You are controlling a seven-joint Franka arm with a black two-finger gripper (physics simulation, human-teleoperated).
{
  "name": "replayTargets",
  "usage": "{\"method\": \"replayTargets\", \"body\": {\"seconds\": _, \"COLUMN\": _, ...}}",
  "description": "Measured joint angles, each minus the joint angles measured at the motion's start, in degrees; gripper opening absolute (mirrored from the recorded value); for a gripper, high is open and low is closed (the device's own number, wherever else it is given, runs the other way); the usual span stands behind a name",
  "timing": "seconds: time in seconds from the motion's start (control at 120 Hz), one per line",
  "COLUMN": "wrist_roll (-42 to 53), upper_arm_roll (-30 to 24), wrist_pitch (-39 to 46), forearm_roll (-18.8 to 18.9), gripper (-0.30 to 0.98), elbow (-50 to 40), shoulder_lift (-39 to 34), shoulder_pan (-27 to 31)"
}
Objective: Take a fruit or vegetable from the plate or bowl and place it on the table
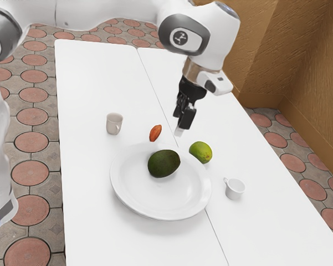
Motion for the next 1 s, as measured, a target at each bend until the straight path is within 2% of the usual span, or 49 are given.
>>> {"method": "replayTargets", "body": {"seconds": 0.117, "wrist_roll": -1.6, "upper_arm_roll": 0.0, "wrist_pitch": 3.8, "forearm_roll": -2.5, "gripper": 0.69, "elbow": -1.1, "shoulder_lift": 1.2, "shoulder_pan": -4.6}}
{"method": "replayTargets", "body": {"seconds": 0.225, "wrist_roll": -2.8, "upper_arm_roll": 0.0, "wrist_pitch": 7.0, "forearm_roll": -3.4, "gripper": 0.69, "elbow": -4.8, "shoulder_lift": 1.3, "shoulder_pan": -6.1}}
{"method": "replayTargets", "body": {"seconds": 0.617, "wrist_roll": -5.0, "upper_arm_roll": -0.1, "wrist_pitch": 12.1, "forearm_roll": -1.9, "gripper": 0.69, "elbow": -6.8, "shoulder_lift": 1.5, "shoulder_pan": -1.5}}
{"method": "replayTargets", "body": {"seconds": 0.85, "wrist_roll": -6.0, "upper_arm_roll": 2.2, "wrist_pitch": 13.7, "forearm_roll": -1.8, "gripper": 0.69, "elbow": -12.7, "shoulder_lift": -1.6, "shoulder_pan": -4.0}}
{"method": "replayTargets", "body": {"seconds": 1.0, "wrist_roll": -6.5, "upper_arm_roll": 4.5, "wrist_pitch": 15.0, "forearm_roll": -2.6, "gripper": 0.69, "elbow": -14.9, "shoulder_lift": -2.2, "shoulder_pan": -3.2}}
